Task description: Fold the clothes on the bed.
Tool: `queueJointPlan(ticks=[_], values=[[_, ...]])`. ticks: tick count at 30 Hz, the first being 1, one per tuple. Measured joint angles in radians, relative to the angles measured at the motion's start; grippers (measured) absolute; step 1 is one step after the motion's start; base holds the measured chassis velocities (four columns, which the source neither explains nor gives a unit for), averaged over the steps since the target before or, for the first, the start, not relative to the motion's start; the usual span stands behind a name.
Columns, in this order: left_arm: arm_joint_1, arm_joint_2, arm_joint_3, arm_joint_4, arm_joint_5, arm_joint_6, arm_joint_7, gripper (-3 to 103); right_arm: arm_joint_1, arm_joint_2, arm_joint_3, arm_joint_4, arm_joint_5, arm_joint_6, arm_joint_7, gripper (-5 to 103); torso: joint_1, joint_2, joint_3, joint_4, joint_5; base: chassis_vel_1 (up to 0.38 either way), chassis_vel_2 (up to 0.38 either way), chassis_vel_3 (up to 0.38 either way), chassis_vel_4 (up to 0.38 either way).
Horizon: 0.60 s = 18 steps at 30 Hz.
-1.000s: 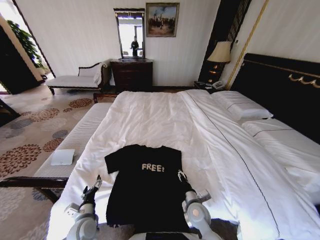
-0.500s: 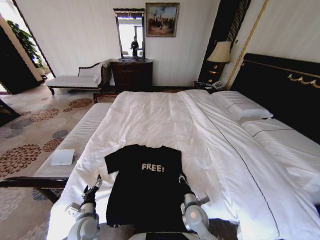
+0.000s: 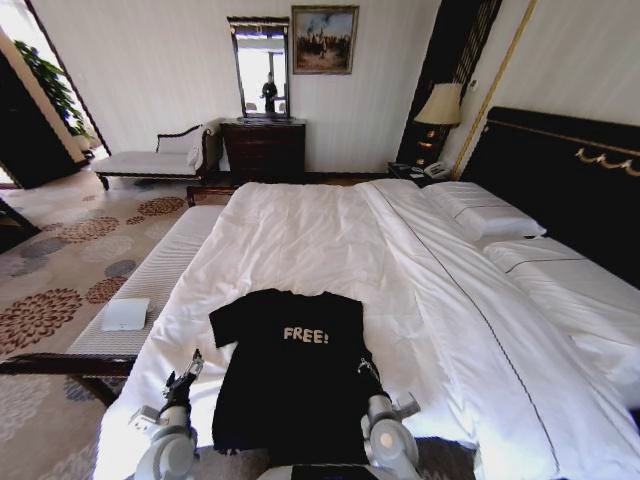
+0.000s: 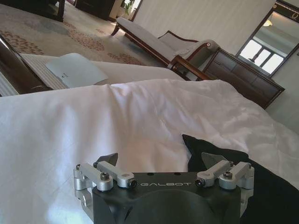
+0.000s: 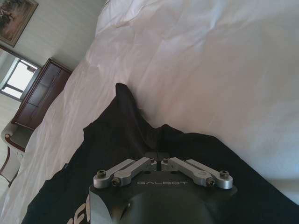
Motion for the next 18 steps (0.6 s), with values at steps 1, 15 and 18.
queueJointPlan(ticks=[1, 15, 18], values=[[0.000, 0.000, 0.000, 0.000, 0.000, 0.000, 0.000, 100, 0.000, 0.000, 0.000, 0.000, 0.000, 0.000, 0.000, 0, 0.000, 0.000, 0.000, 0.0000, 0.0000, 0.000, 0.000, 0.000, 0.000], [-0.017, -0.005, 0.000, -0.002, 0.010, 0.015, -0.003, 100, -0.002, -0.008, 0.036, 0.030, -0.014, 0.020, 0.034, 27, 0.000, 0.000, 0.000, 0.0001, 0.0001, 0.000, 0.000, 0.000, 0.000], [-0.044, 0.002, -0.009, -0.011, -0.007, 0.048, -0.014, 100, -0.049, -0.013, 0.063, 0.121, -0.012, 0.024, 0.051, 37, 0.000, 0.000, 0.000, 0.0000, 0.0001, 0.000, 0.000, 0.000, 0.000]])
